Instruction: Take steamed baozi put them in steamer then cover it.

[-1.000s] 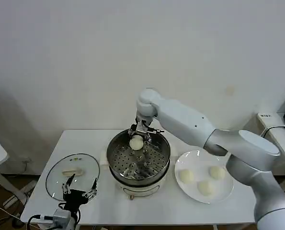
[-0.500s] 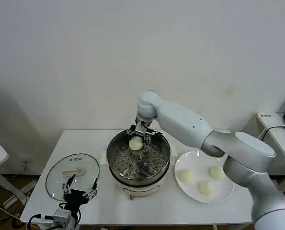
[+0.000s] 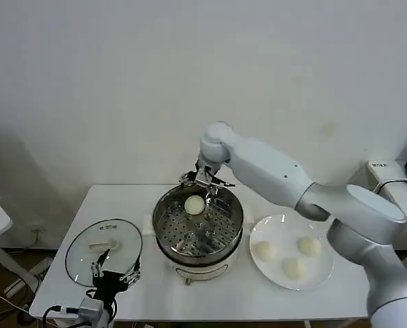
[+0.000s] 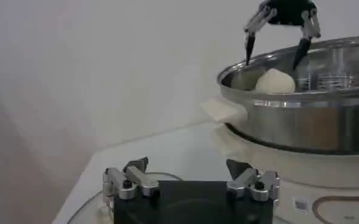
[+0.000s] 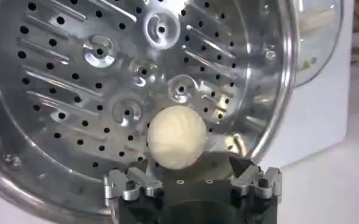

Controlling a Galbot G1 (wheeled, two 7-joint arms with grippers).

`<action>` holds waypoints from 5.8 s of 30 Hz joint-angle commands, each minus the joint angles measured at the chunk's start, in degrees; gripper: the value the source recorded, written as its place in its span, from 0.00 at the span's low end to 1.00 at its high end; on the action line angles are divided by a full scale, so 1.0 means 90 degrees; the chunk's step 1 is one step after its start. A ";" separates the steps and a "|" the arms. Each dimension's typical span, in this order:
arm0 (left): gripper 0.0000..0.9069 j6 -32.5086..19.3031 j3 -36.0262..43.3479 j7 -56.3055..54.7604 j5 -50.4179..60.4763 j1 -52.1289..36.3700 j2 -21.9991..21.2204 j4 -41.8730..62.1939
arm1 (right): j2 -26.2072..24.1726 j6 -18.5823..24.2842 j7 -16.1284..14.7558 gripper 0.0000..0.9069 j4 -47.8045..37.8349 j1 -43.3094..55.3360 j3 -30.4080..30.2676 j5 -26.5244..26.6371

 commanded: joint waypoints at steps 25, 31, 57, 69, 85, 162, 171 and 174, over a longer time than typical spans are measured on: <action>1.00 0.0048 0.0047 0.0052 -0.0136 -0.0046 0.0322 -0.0258 | -0.4378 -0.4856 0.0168 1.00 0.2695 -0.0530 0.0706 0.3014; 1.00 0.0072 0.0048 0.0057 -0.0183 -0.0067 0.0357 -0.0304 | -0.4212 -0.5696 0.0023 1.00 0.2820 -0.1207 0.0865 0.2538; 1.00 0.0067 -0.0077 0.0022 -0.0337 -0.0039 0.0323 -0.0222 | -0.2783 -0.5680 0.0395 1.00 0.1290 -0.2565 0.1000 0.1582; 1.00 0.0065 -0.0038 0.0037 -0.0325 -0.0088 0.0279 -0.0080 | -0.2801 -0.5663 0.0250 1.00 0.1294 -0.2672 0.0988 0.1465; 1.00 0.0067 -0.0016 0.0046 -0.0324 -0.0087 0.0274 -0.0046 | -0.3107 -0.5779 -0.0040 1.00 0.1596 -0.2709 0.0976 0.1888; 1.00 0.0058 0.0057 0.0024 -0.0324 -0.0269 0.0205 0.0022 | -0.4158 -0.6087 -0.0189 0.69 0.2691 0.0814 -0.0159 0.3489; 1.00 0.0065 -0.0034 -0.0002 -0.0418 -0.0244 0.0237 -0.0044 | -0.2924 -0.6640 -0.0013 0.68 0.2865 0.1885 -0.0644 0.4683; 1.00 0.0098 -0.0053 -0.0039 -0.0438 -0.0239 0.0213 -0.0068 | -0.2463 -0.6820 0.0053 0.68 0.2711 0.1933 -0.0781 0.5003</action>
